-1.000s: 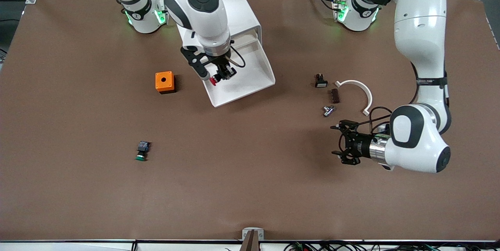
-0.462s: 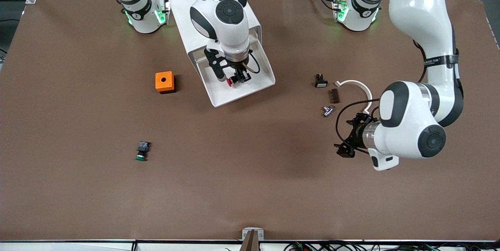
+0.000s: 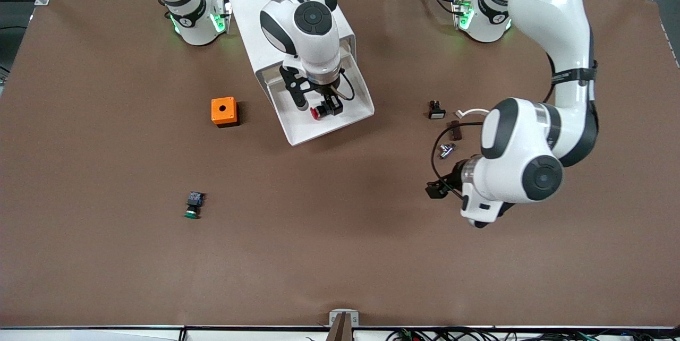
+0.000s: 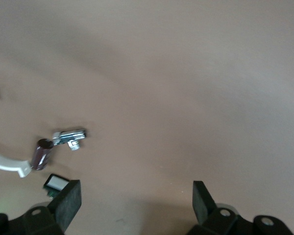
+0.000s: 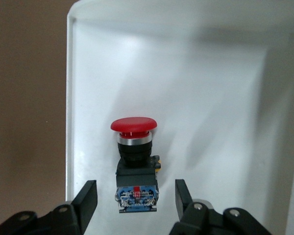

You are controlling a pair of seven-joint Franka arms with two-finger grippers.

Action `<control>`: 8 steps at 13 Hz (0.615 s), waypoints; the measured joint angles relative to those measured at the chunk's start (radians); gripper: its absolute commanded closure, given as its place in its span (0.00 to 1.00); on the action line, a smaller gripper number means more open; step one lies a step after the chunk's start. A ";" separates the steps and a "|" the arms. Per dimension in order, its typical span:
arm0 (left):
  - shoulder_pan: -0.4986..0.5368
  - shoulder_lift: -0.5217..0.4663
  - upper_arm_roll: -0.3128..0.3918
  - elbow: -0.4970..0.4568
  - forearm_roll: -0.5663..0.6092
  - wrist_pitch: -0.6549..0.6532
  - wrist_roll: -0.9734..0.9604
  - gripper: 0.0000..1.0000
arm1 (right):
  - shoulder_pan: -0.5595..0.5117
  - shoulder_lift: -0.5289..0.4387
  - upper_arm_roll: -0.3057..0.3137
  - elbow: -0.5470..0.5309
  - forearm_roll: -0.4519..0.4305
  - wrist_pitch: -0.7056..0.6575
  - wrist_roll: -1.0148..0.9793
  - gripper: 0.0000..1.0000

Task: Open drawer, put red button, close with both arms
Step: 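Push the drawer closed with the left gripper while the right gripper withdraws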

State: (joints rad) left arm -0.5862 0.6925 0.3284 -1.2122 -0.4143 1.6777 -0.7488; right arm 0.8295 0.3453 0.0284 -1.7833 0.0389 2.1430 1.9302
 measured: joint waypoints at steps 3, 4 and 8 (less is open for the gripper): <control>-0.113 0.001 -0.008 -0.029 0.013 0.128 0.002 0.00 | -0.013 0.000 -0.018 0.051 -0.001 -0.089 -0.315 0.00; -0.154 0.003 -0.009 -0.047 0.013 0.170 -0.003 0.00 | -0.034 -0.001 -0.024 0.087 -0.002 -0.154 -0.453 0.00; -0.277 0.030 -0.025 -0.090 0.013 0.248 -0.067 0.00 | -0.239 -0.018 -0.036 0.228 -0.005 -0.367 -1.032 0.00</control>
State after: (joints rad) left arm -0.8628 0.7221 0.3035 -1.3023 -0.4014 1.9257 -0.8160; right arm 0.5901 0.3270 -0.0076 -1.5549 0.0344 1.7758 0.8983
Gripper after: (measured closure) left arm 0.000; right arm 0.000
